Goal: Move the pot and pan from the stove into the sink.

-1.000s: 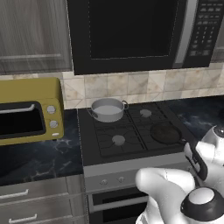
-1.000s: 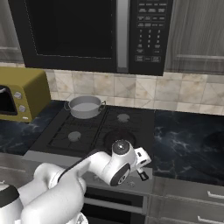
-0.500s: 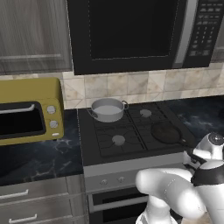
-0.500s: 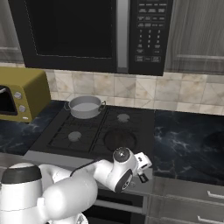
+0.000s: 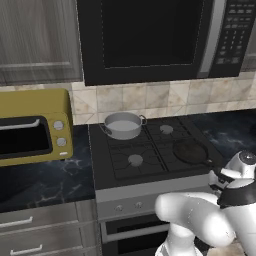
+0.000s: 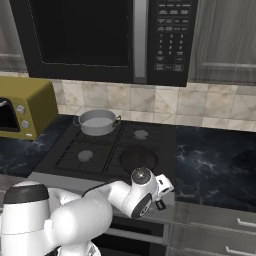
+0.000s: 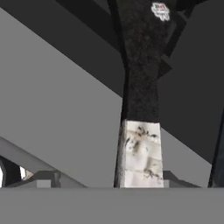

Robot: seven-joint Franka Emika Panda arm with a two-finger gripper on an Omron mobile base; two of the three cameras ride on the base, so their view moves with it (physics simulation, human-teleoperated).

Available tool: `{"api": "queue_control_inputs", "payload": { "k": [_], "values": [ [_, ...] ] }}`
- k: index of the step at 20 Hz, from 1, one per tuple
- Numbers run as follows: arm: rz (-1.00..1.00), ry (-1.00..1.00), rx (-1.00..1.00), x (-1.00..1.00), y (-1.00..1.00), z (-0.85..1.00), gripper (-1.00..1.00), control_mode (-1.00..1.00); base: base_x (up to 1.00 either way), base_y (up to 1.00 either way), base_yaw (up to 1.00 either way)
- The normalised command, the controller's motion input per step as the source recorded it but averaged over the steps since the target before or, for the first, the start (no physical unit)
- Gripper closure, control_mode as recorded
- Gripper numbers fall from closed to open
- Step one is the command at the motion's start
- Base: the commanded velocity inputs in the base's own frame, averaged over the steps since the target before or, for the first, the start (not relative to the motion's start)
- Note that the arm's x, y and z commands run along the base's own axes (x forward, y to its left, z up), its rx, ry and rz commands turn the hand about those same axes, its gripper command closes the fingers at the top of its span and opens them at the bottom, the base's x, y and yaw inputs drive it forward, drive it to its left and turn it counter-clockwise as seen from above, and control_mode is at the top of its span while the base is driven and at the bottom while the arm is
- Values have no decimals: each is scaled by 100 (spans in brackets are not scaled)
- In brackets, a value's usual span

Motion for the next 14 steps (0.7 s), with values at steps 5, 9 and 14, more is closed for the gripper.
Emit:
{"api": "queue_control_inputs", "payload": {
  "k": [5,9,14],
  "values": [
    [-2,0,1,0,0,52,100,-100,0,0,0],
    [0,-2,1,0,0,86,100,-100,0,0,0],
    [0,-2,3,0,0,99,100,-100,0,0,0]
  ]
}}
